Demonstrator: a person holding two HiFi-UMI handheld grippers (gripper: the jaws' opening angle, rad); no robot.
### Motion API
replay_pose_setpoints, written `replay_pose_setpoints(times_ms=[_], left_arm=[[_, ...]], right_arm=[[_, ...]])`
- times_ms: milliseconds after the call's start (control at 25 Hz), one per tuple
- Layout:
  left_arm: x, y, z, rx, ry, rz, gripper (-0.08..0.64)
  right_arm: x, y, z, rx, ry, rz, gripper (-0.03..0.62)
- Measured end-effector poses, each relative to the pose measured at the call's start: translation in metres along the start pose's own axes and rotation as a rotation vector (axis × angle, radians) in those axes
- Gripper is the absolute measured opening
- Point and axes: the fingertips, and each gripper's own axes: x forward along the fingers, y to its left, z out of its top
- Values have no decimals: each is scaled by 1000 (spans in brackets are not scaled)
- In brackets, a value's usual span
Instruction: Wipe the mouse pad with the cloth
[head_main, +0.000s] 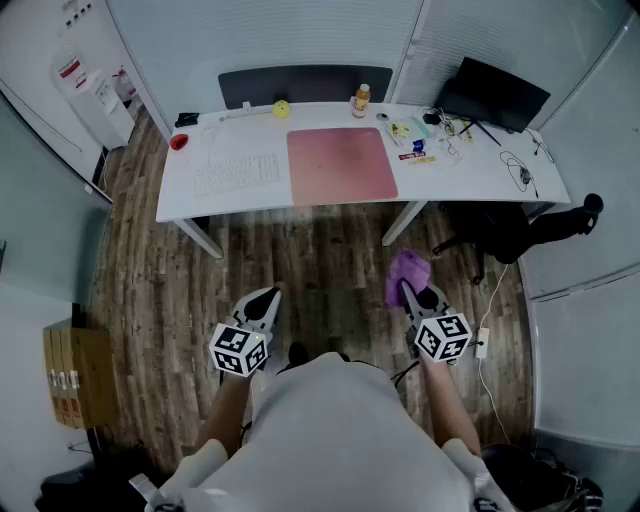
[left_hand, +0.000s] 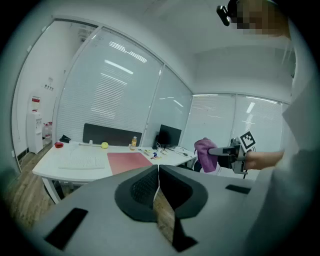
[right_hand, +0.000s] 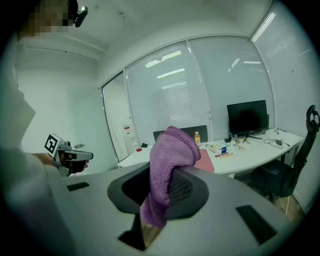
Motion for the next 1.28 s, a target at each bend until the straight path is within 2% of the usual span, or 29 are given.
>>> replay_pose_setpoints(times_ms=[600,1080,1280], left_arm=[[1,23,1,-9,6,-7,21],[-8,64,0,-8,30,-47,21],[-11,88,2,-19,23,-40,21]], right_arm=[[16,7,0,31,2,-18,83],[42,30,-3,49,6,-67,83],[55,42,-5,47,16,-69,83]])
